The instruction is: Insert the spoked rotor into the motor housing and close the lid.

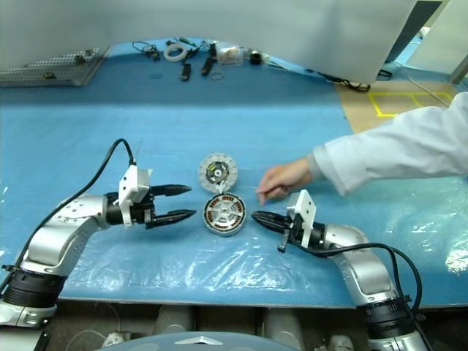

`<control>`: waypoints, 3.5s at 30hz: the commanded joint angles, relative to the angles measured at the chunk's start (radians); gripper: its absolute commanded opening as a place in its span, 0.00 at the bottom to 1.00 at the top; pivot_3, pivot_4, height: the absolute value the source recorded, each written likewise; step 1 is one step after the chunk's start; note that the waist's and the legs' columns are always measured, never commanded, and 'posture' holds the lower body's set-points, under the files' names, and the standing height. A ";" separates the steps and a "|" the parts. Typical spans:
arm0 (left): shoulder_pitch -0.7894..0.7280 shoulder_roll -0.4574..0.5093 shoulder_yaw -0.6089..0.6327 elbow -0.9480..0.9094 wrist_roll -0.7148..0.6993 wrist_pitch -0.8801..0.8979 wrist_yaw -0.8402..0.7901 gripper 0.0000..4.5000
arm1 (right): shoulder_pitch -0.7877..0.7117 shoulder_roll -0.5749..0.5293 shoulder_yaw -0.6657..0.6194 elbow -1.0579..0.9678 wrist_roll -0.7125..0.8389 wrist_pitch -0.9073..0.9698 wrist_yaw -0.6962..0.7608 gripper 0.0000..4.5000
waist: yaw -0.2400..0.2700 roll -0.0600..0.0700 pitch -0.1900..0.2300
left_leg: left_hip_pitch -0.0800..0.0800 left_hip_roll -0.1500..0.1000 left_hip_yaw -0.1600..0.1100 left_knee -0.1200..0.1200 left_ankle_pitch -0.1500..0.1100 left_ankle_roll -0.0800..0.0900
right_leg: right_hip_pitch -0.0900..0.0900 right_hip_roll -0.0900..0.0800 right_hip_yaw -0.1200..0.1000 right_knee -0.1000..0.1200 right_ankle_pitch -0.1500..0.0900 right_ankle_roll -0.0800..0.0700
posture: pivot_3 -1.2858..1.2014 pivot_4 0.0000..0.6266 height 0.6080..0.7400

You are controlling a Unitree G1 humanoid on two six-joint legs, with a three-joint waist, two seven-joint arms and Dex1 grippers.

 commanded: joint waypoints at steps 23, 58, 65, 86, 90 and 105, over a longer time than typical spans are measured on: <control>-0.024 0.005 0.028 0.012 -0.015 -0.025 -0.002 0.71 | -0.070 0.058 0.002 0.204 -0.047 -0.202 0.063 0.00 | -0.001 0.000 0.000 | 0.000 0.000 0.000 0.001 0.000 0.000 | 0.000 0.000 0.000 0.000 0.000 0.000 | 0.52 0.24 1.00; 0.061 -0.024 -0.015 0.069 0.048 -0.113 -0.021 0.71 | -0.071 0.045 -0.017 0.188 -0.051 -0.185 0.059 0.00 | -0.004 -0.009 -0.005 | 0.010 0.001 0.000 0.001 0.000 0.001 | 0.008 0.000 0.000 0.001 0.000 0.000 | 0.52 0.24 1.00; 0.061 -0.033 -0.016 0.059 0.042 -0.108 -0.008 0.71 | -0.073 0.030 -0.027 0.115 -0.030 -0.129 0.046 0.00 | -0.005 -0.009 -0.005 | 0.010 0.001 0.001 0.000 -0.001 0.001 | 0.009 0.000 0.001 0.000 0.000 0.000 | 0.52 0.24 1.00; 0.048 -0.046 -0.013 0.068 0.042 -0.111 -0.006 0.71 | -0.087 0.022 -0.022 -0.031 0.003 -0.037 0.025 0.00 | -0.003 -0.006 -0.003 | 0.007 0.000 0.002 -0.010 0.000 0.000 | 0.006 0.001 -0.001 -0.009 0.000 0.000 | 0.52 0.24 1.00; 0.048 -0.045 -0.011 0.071 0.044 -0.113 -0.005 0.71 | -0.088 0.022 -0.020 -0.030 0.002 -0.039 0.027 0.00 | -0.003 -0.006 -0.003 | 0.008 0.000 0.002 -0.010 0.000 0.000 | 0.006 0.001 0.000 -0.009 0.000 0.000 | 0.52 0.24 1.00; 0.048 -0.044 -0.007 0.074 0.042 -0.116 0.002 0.71 | -0.074 -0.006 -0.009 -0.090 0.014 0.013 0.043 0.00 | -0.002 -0.006 -0.003 | 0.007 0.000 0.002 -0.009 0.000 0.000 | 0.006 0.001 0.000 -0.009 0.000 0.000 | 0.52 0.24 1.00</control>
